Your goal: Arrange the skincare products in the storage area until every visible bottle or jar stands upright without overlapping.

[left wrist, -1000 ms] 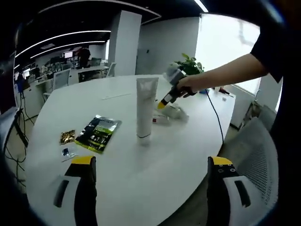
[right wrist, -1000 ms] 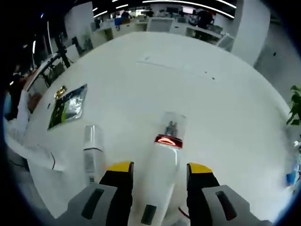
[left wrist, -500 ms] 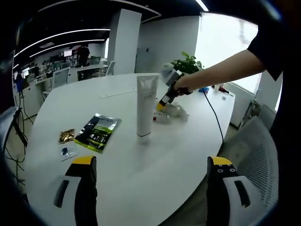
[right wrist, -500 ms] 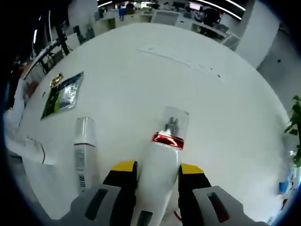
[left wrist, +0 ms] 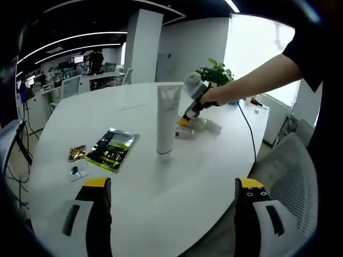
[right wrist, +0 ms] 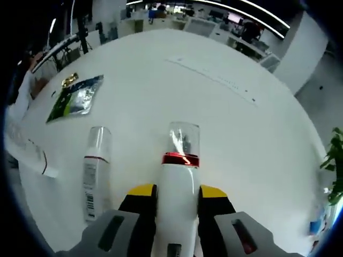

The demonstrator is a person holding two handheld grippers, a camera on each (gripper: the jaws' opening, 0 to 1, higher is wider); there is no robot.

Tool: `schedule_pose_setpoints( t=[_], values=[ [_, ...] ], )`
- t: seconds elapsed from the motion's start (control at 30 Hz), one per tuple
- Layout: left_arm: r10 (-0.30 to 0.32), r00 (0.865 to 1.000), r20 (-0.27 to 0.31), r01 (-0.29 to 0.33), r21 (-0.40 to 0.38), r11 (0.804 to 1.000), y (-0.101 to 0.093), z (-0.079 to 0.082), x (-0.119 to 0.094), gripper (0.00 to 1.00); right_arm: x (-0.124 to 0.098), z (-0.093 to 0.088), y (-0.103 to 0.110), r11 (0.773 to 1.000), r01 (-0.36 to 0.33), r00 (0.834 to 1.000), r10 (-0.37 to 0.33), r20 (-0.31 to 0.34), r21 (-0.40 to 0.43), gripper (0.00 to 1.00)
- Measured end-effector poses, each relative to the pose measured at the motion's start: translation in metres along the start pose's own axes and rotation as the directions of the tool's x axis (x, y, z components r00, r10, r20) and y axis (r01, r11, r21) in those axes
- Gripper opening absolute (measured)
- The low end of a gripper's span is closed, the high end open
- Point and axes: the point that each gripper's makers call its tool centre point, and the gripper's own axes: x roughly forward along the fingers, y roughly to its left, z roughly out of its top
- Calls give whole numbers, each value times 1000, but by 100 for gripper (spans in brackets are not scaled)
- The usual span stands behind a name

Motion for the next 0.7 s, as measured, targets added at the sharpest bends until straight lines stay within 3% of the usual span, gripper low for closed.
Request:
schedule_pose_setpoints(
  t=[0.13,0.33,0.53,0.7],
  values=[
    [-10,1000,-2,10,15,1000,-3,3,1,88,-1,1,-1,1000,-15,1000,15,12,14,21],
    [-17,1000,4,17,32,999,-5,9,2,88,-19,-3,5,985,-62,994,46,102,159,20],
    [-33,999,3,32,61,998,-11,14,3,88,-35,-4,7,978,-94,983,61,175,185,20],
    [-41,999,20,40,56,998,-16,22,1,88,-54,1,3,979,-114,963,67,261,171,20]
  ],
)
